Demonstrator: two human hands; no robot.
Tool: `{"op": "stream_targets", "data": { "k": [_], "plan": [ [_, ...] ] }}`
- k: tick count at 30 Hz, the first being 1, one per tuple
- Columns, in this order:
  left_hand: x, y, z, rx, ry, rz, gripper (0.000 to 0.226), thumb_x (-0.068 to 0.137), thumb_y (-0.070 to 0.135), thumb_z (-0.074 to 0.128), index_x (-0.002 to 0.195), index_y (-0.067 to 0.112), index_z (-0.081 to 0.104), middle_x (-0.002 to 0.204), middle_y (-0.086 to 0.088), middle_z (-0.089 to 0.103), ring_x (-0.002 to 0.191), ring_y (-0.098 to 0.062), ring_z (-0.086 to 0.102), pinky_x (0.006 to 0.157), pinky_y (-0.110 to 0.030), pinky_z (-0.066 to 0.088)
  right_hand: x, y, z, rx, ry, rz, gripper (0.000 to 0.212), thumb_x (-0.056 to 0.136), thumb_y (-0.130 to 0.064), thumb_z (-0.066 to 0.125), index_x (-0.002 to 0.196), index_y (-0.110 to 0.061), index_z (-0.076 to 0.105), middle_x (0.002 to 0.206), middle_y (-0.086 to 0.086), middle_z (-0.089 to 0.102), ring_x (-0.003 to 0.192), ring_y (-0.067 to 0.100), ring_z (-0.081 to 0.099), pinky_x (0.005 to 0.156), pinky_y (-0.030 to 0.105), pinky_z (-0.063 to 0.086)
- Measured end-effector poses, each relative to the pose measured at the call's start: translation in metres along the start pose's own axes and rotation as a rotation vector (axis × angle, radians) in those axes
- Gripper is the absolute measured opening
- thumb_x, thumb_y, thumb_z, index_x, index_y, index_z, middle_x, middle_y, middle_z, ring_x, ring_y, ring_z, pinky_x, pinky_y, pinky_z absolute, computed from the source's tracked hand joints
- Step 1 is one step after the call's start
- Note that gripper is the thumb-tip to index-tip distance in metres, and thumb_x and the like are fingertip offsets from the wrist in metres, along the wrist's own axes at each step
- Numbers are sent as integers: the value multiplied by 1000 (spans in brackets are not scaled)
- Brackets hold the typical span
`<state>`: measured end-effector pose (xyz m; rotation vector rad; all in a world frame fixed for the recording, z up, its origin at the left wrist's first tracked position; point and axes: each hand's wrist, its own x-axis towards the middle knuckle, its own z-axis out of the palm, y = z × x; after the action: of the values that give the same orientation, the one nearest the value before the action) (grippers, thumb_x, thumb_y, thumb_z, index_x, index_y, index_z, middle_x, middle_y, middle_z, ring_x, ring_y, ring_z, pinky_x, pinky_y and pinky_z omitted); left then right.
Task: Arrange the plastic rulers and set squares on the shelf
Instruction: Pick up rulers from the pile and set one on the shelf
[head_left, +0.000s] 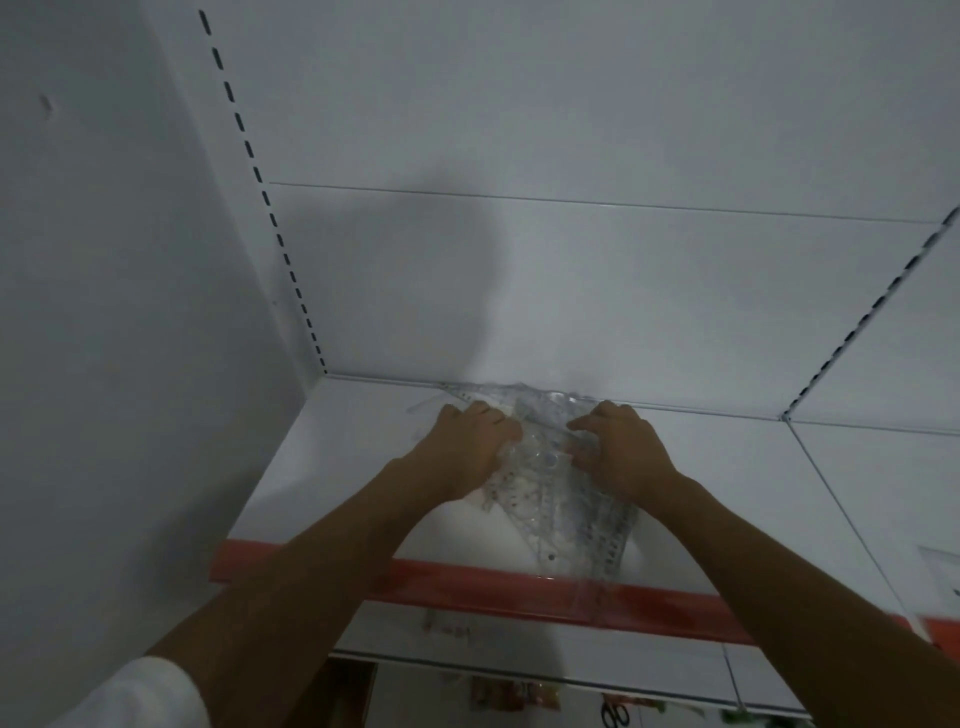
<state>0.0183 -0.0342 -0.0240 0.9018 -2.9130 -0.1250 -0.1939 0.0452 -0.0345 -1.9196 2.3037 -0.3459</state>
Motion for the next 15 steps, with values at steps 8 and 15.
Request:
{"op": "stream_targets", "data": {
  "k": [8,15],
  "plan": [
    [-24,-20,-7,-22,47,-176,37,100,30,43,136,20,42,133,-2,47,120,-21,45,97,-36,37,2,-10,5,18,-33,-33,40,82,-44,68,115,-22,62,111,-1,56,105,16,48,87,29,39],
    [-42,-25,-11,-73,101,-277,36,99,32,46,133,19,43,129,-2,50,113,-21,51,92,-36,42,-4,-15,-7,-1,-85,-20,37,84,-35,68,117,-19,61,110,1,56,99,15,52,84,27,44]
  ]
}}
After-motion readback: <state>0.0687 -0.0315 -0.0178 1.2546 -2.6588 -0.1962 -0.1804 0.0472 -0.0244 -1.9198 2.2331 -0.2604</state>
